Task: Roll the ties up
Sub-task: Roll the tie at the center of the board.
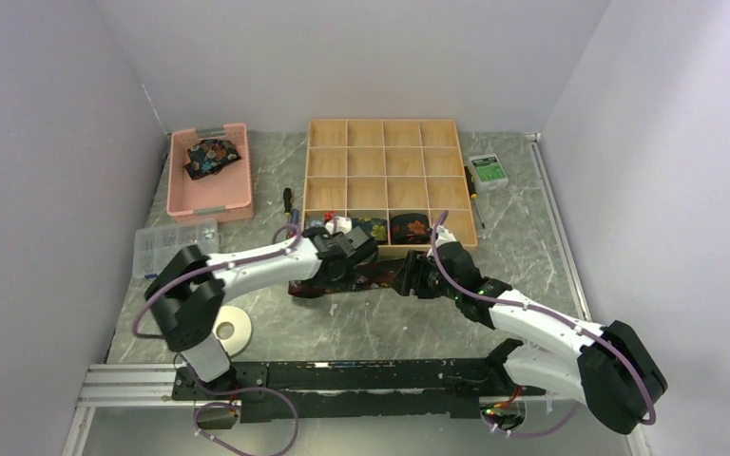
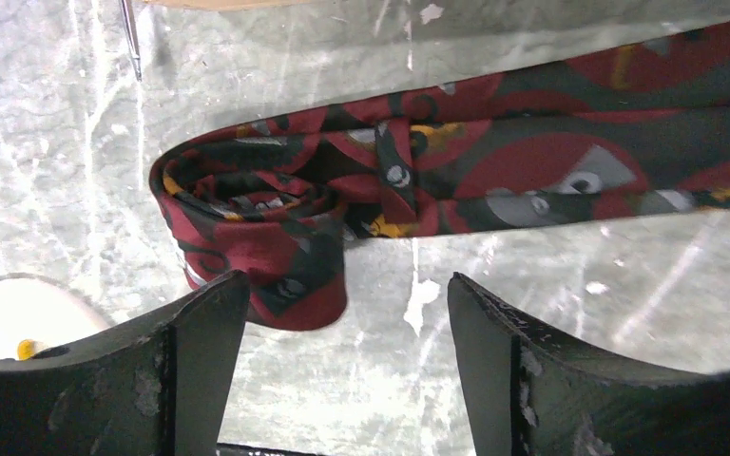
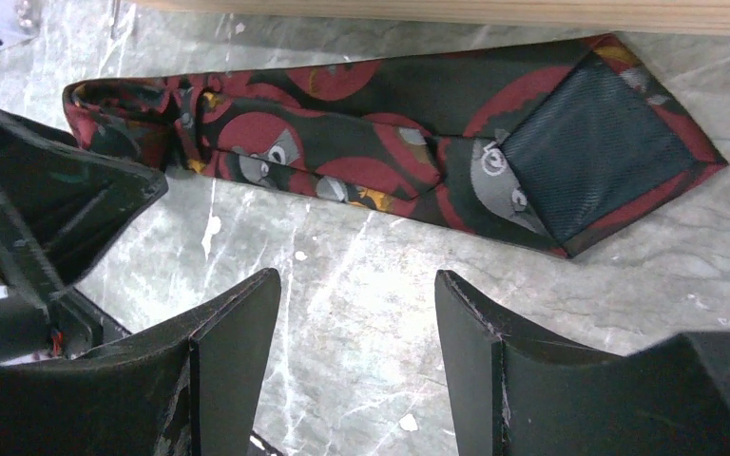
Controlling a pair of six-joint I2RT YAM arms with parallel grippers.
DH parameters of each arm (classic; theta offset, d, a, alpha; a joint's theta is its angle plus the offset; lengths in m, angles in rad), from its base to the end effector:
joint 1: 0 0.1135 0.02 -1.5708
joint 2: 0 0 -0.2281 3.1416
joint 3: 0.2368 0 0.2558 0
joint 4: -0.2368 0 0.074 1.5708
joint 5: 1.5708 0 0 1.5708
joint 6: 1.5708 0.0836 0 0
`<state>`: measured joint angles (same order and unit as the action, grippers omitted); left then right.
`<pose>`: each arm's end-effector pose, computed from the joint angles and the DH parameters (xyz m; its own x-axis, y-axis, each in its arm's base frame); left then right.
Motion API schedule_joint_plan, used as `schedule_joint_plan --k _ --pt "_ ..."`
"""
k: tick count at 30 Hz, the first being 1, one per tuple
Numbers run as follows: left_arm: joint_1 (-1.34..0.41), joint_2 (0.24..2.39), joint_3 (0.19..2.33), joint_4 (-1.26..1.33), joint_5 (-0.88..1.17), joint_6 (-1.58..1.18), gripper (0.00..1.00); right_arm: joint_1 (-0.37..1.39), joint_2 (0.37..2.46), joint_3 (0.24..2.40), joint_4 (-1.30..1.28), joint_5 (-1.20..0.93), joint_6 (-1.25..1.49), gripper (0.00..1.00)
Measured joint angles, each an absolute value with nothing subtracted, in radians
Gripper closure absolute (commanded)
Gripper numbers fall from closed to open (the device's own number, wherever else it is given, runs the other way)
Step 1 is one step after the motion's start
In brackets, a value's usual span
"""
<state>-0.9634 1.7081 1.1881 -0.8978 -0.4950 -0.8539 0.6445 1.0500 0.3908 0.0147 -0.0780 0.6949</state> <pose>0.2149 -0.2395 0.1221 -0.8842 0.1098 -0.4540 0.0224 0.9808 0.1936 0.2084 0.1648 0.1120 -0.7843 0.2091 -0.5841 -0.1908 0.8145 0.5478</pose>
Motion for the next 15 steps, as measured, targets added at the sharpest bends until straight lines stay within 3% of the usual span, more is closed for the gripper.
schedule_joint_plan --k 11,15 --pt "-0.791 1.254 0.882 -0.665 -0.288 -0.832 0.11 0.647 1.157 0.417 0.109 -0.278 0.729 0.33" --pt "-0.595 0.989 0.7 -0.533 -0.165 -0.82 0.1 0.684 1.284 0.493 0.179 -0.344 0.79 0.33"
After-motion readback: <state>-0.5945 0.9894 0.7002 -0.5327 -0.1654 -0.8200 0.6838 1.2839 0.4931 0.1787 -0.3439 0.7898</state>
